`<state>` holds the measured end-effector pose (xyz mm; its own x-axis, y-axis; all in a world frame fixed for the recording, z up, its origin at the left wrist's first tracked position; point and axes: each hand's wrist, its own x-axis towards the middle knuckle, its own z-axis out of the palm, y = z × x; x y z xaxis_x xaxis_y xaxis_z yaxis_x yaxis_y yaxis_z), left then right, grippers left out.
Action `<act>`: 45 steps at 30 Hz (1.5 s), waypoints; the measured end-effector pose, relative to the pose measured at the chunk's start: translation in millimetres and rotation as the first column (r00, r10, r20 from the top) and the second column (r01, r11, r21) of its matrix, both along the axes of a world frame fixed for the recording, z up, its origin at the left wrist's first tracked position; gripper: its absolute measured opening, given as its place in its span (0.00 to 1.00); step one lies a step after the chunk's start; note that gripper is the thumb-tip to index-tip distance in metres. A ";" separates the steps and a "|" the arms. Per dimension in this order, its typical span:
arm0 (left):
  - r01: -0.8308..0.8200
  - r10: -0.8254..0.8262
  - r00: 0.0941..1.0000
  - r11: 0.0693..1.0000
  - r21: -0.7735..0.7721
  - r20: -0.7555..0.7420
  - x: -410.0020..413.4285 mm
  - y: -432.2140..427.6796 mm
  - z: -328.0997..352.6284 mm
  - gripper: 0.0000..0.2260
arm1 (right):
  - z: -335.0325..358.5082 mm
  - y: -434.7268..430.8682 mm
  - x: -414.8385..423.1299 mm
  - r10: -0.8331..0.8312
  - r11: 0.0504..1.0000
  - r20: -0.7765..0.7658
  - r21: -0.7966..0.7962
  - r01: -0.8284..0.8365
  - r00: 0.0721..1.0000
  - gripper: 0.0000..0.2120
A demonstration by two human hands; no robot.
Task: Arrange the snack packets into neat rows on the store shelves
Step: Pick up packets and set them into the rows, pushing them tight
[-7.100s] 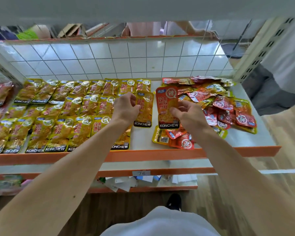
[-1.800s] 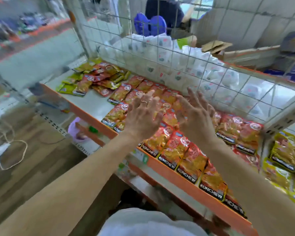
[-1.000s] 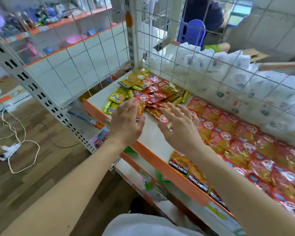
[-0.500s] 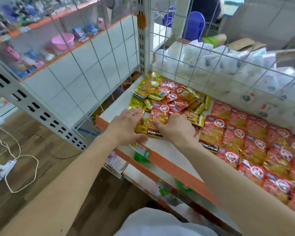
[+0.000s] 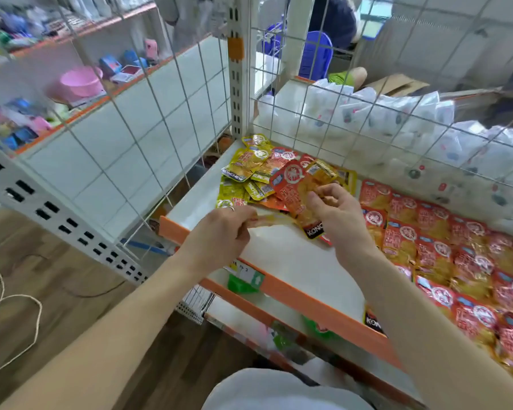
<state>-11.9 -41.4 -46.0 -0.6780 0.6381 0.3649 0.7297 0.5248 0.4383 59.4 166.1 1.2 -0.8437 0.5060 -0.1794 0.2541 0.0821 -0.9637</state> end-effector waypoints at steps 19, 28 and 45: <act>-0.437 -0.400 0.345 0.732 0.523 0.849 54.2 93.0 16.5 0.11 | 2.5 48.5 100.7 -0.318 0.930 -0.049 -0.211 0.302 0.947 0.11; -0.303 -0.345 0.357 0.836 0.457 0.868 103.3 150.6 21.0 0.05 | 6.4 86.2 167.8 -0.440 0.886 -0.038 -0.182 0.427 0.897 0.10; -0.053 -0.397 0.493 0.874 0.483 0.774 297.2 275.5 48.4 0.11 | 18.8 185.0 377.4 -0.592 0.798 -0.082 -0.200 0.569 0.802 0.08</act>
